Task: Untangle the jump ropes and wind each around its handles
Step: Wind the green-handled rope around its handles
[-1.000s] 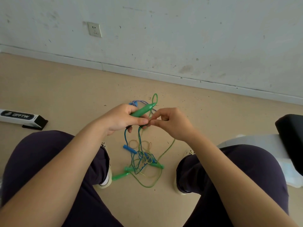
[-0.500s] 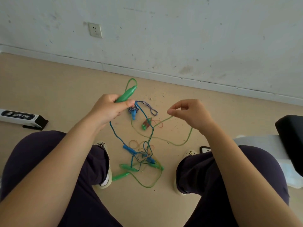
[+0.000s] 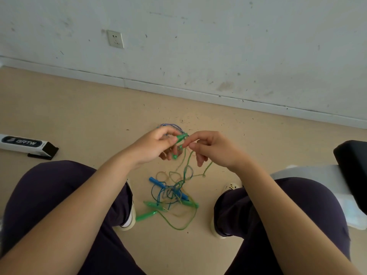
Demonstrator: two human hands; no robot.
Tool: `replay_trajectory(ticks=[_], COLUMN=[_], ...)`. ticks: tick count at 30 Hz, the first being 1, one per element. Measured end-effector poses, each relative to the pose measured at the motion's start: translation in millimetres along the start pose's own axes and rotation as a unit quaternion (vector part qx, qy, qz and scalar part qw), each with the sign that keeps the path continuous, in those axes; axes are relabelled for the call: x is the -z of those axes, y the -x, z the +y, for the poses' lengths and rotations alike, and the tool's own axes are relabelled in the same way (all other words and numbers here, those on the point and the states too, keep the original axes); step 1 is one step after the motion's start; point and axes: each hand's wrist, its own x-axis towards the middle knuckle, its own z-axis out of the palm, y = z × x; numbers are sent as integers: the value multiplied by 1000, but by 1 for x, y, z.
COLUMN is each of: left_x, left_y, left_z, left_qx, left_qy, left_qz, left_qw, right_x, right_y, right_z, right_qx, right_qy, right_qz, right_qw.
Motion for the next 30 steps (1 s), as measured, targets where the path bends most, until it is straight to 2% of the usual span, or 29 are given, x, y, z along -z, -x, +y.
replay_trajectory(ticks=[4, 7, 12, 15, 18, 21, 25, 30], left_x=[-3, -6, -6, -4, 1, 11, 19, 2], left_y=[-1, 0, -1, 0, 4, 5, 4, 5], left_z=[0, 4, 1, 4, 8, 11, 10, 10], left_qx=[-16, -11, 22, 22, 41, 52, 27, 28], left_qy=[37, 56, 28, 13, -25, -29, 30, 26], left_qz=[-63, -61, -34, -63, -104, -76, -10, -32], left_qw=[997, 997, 999, 998, 993, 995, 999, 999], right_x=[1, 1, 0, -3, 1, 11, 9, -2], right_y=[-1, -2, -1, -3, -4, -5, -3, 0], right_z=[-1, 1, 1, 3, 4, 8, 9, -2], right_qx=[30, 44, 54, 60, 62, 42, 19, 3], right_qy=[-34, -69, -100, -108, -118, -121, -84, -143], right_qz=[-15, -20, -23, 15, 96, 153, 90, 16], right_qw=[999, 996, 993, 992, 986, 980, 992, 990])
